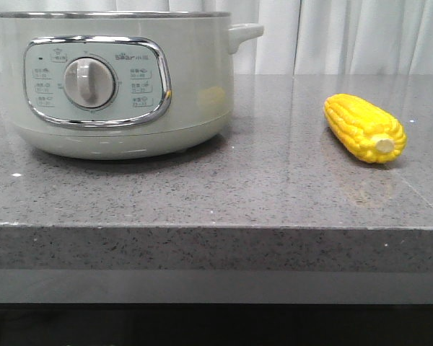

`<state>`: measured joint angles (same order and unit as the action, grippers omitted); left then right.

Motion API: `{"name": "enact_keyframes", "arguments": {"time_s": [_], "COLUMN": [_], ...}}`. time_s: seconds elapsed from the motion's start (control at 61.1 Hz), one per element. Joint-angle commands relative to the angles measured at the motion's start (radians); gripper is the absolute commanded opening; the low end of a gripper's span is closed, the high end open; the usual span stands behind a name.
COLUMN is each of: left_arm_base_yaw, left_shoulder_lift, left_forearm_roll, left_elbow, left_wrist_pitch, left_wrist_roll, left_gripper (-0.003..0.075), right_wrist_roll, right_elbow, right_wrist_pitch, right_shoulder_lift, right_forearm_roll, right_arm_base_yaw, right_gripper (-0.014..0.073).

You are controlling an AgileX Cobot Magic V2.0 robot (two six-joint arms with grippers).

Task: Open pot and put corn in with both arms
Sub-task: 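Lift the lid off the pot with the left gripper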

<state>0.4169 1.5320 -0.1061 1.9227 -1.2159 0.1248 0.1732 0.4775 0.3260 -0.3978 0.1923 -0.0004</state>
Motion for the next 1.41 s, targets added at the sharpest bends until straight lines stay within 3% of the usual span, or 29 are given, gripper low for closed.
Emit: {"name": "enact_keyframes", "arguments": {"time_s": [0.0,0.327,0.72,1.129,1.391], "left_arm_base_yaw": [0.005,0.005,0.005,0.005,0.005], "left_shoulder_lift": [-0.132,-0.522,-0.945,-1.316,-1.361], "left_forearm_roll": [-0.022,-0.022,-0.04,-0.054,-0.054], "left_elbow": [-0.068,-0.548,-0.966,-1.214,-1.227], "left_wrist_pitch": [0.143,0.257,0.336,0.367,0.399], "left_wrist_roll": [0.009,0.024,0.022,-0.023,-0.023], "left_gripper": [0.0212,0.0211,0.0211,0.0211,0.0211], "right_wrist_roll": [0.003,0.003,0.003,0.003,0.003], "right_elbow": [0.035,0.035,0.035,0.047,0.185], "right_wrist_pitch": [-0.077,-0.077,-0.077,-0.095,-0.07], "right_shoulder_lift": [-0.014,-0.015,-0.038,-0.217,-0.497], "right_forearm_roll": [0.003,0.003,0.003,0.016,0.105], "right_arm_base_yaw": [-0.005,-0.005,-0.005,0.008,0.073], "right_gripper": [0.0615,0.0615,0.0615,0.0615,0.0615]}}
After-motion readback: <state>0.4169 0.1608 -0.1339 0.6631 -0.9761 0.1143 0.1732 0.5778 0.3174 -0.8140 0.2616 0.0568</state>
